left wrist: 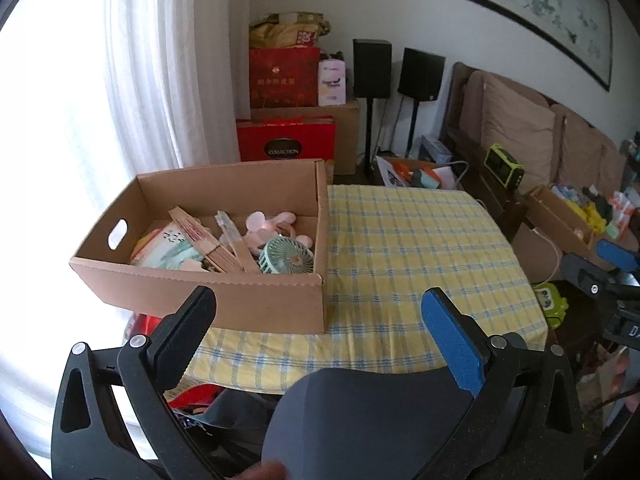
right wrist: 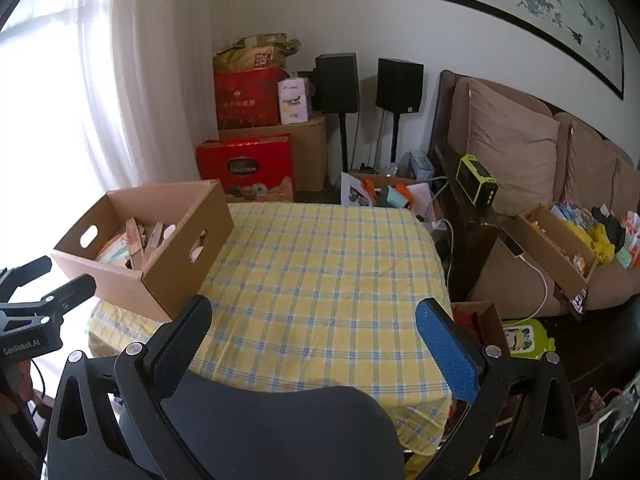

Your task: Organize objects

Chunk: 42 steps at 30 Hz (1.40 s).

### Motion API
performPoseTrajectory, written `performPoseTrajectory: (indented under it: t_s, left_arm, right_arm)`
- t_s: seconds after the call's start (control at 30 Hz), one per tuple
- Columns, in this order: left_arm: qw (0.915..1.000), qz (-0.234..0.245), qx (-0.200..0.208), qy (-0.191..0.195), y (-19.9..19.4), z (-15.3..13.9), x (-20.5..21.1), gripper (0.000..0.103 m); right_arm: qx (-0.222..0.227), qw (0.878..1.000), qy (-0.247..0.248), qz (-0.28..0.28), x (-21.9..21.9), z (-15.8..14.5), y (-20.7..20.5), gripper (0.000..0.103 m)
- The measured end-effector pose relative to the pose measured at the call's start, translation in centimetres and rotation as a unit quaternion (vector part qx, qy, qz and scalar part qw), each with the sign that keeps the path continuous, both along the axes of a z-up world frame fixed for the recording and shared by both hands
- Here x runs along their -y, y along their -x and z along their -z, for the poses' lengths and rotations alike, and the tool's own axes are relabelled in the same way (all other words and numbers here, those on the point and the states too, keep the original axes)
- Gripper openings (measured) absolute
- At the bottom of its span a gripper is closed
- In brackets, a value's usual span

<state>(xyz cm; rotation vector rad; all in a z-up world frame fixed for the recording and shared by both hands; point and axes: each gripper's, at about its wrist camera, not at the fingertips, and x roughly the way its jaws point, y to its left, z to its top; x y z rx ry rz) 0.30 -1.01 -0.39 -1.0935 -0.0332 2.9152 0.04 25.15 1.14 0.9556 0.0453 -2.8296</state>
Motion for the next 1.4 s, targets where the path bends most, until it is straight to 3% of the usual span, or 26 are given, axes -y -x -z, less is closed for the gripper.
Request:
performPoseTrajectory:
  t_s: [0.17, 0.7, 1.4]
  left_arm:
    - [0.9998, 0.007, 0.012, -0.013, 0.2, 0.4, -0.2, 0.103]
    - [1.0000, 0.001, 0.007, 0.004, -0.3, 0.0, -0.3, 0.103]
    - [1.0000, 0.006, -0.001, -0.006, -1.0, -0.7, -0.2, 0.103]
  right_arm:
    - [-0.003, 1.000, -0.001, 0.003, 0.0, -0.2, -0.2, 0.103]
    - [0.001, 1.000, -0.003, 0.003, 0.2, 0.2, -0.5, 0.103]
    - [0.001, 1.000, -0.006, 0.001, 0.7, 0.2, -1.0, 0.103]
